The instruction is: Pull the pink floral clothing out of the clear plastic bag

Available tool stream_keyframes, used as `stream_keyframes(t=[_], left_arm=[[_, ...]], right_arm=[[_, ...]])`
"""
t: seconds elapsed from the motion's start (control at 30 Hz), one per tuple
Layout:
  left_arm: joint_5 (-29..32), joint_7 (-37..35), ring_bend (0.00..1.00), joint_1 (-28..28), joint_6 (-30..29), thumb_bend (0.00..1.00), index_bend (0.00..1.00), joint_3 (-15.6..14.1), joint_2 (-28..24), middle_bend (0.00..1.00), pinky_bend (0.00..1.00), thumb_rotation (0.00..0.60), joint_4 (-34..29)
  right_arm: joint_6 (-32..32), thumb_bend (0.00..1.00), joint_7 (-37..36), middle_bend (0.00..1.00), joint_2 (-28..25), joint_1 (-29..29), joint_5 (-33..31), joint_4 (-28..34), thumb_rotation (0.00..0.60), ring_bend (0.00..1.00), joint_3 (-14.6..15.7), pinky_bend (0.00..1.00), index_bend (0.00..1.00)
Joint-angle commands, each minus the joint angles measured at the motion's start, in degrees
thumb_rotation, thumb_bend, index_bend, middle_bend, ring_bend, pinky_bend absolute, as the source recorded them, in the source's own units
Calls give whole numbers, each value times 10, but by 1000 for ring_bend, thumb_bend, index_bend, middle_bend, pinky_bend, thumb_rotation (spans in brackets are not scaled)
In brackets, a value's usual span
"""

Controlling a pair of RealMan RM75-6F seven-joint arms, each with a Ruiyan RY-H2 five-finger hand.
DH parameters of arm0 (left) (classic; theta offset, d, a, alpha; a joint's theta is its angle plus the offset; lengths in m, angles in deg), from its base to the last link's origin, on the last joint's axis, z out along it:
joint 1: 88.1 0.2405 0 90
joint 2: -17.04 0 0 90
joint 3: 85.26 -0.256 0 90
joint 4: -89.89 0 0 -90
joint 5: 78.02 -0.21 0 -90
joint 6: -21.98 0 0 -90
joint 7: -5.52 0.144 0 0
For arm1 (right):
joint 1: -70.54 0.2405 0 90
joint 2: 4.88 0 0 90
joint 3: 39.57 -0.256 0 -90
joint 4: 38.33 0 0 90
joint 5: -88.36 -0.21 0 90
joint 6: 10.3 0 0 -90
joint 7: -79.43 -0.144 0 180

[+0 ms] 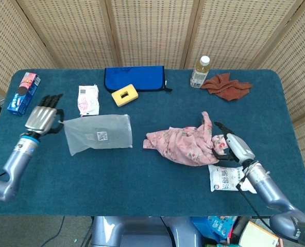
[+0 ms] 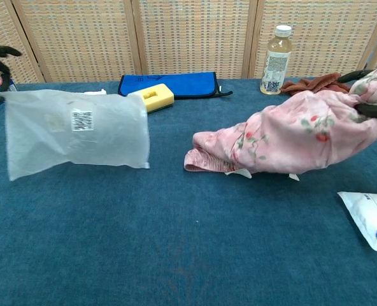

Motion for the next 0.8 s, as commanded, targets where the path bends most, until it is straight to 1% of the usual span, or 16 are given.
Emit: stream_keyframes(t=[0.03,0.13,0.3,0.33,0.37,0.4,0.43,0.47,0.5,0.53,0.63,0.67,0.7,0.73,0.77,0.8], left_arm=[[18,-31,0,36,7,511,630,-13,-43,0,0,600,19],[19,-64,0,49,14,511,630,-15,-47,0,0,600,42],[10,-107,0,57,36,511,621,-22,-29,0,0,600,90],[9,-112,0,57,40,507,537,-23,-28,0,0,600,93],[9,-119,0,57,46,485,423,-23,-27,0,0,600,95],[9,-122,0,57,49,415,234,-22,-26,0,0,600,97],[9,-129,0,58,51,320,69,-21,-25,0,0,600,98],[9,-135,0,59,51,252,12,-20,-25,0,0,600,98],[8,-145,0,61,48,179,0,-17,-26,0,0,600,96],[7,-153,0,62,44,143,0,-15,-27,0,0,600,93],[-2,-176,0,73,14,116,0,-7,-38,0,0,600,79],[-4,-180,0,79,0,115,0,-5,-46,0,0,600,70],[-7,-181,0,87,-18,113,0,-2,-58,0,0,600,54],[-10,-157,0,106,-62,113,0,-1,-74,0,0,600,37],[-12,-134,0,128,-111,112,0,0,-85,0,0,600,4],[-11,-117,0,145,-144,112,0,1,-92,0,0,600,-26]], right_arm=[[3,741,-7,0,-8,-7,4,-12,600,0,-2,0,764],[1,740,-9,0,-10,-9,8,-22,600,0,1,0,764],[2,740,-1,0,-5,-12,13,-32,600,0,6,0,764],[3,740,0,0,-5,-12,13,-33,600,0,6,0,762],[4,719,3,0,-4,-13,14,-34,600,0,7,0,732],[5,587,6,0,-3,-13,16,-35,600,0,8,0,592],[9,369,11,0,-2,-15,21,-36,600,0,10,0,366],[10,221,15,0,-2,-15,25,-37,600,0,12,0,215],[11,50,22,0,-4,-16,31,-38,600,0,16,0,50],[13,0,26,0,-6,-16,34,-38,600,0,17,0,0],[53,0,50,0,-7,-28,55,-41,600,0,18,0,0],[82,0,63,0,-4,-35,71,-46,600,0,17,0,0],[129,0,84,0,1,-48,98,-55,600,0,18,0,0],[188,0,98,0,-1,-66,127,-60,600,0,16,0,0],[229,0,105,0,2,-82,151,-65,600,0,21,0,0],[255,0,109,0,5,-93,166,-73,600,0,25,0,0]])
